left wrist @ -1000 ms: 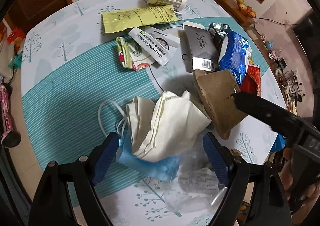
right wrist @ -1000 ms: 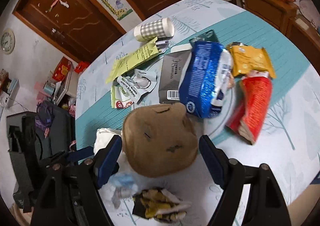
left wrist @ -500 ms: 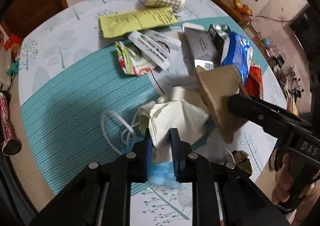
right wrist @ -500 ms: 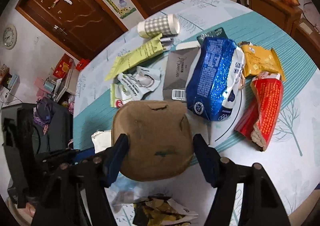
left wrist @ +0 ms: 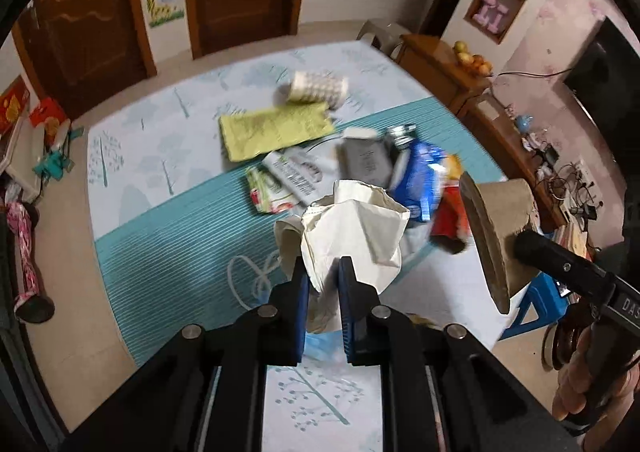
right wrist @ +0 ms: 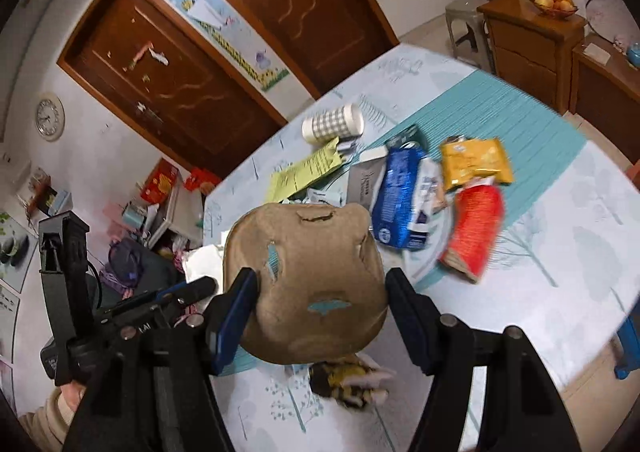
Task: Collect trash
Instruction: 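Carry the tissue and pulp tray in both tools over the black bin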
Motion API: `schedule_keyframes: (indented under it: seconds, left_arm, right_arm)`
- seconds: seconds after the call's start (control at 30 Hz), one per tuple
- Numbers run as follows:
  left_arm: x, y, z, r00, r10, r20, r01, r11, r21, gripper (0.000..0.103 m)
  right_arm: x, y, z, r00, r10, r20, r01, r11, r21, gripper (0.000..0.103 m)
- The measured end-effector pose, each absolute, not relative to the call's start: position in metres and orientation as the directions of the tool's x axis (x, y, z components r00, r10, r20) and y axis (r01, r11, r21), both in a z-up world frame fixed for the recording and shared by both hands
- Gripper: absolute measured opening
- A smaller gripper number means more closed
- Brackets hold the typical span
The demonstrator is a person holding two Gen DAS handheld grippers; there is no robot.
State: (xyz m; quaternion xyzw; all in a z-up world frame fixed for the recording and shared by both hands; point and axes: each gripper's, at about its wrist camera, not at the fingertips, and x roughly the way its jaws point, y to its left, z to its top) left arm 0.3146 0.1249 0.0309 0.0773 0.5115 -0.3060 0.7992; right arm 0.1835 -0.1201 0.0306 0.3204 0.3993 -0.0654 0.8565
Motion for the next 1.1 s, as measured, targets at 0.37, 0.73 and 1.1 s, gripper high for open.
schedule_keyframes:
  seconds: [0.37,0.73,1.1]
  left_arm:
    - [0.195,0.067,0.077,0.279,-0.488,-0.827,0.670,0.716,-0.196,0.012]
    - [0.077,-0.013,0.042,0.228,-0.410,-0.883,0.652,0.738,-0.174,0.012]
    - [0.002,-0.066,-0.054,0.174,-0.254,-0.952,0.640,0.763,-0.086,0.012]
  right_arm:
    - [0.052,-0.167,0.052,0.677,0.121,-0.726,0.406,0.762,0.505,0.066]
    - [-0.048,-0.237,0.019,0.591,0.135,-0.795,0.404,0.804,0.436,0.066]
    - [-0.086,-0.266,-0.066,0.462,0.233,-0.855,0.370,0.826,0.425,0.066]
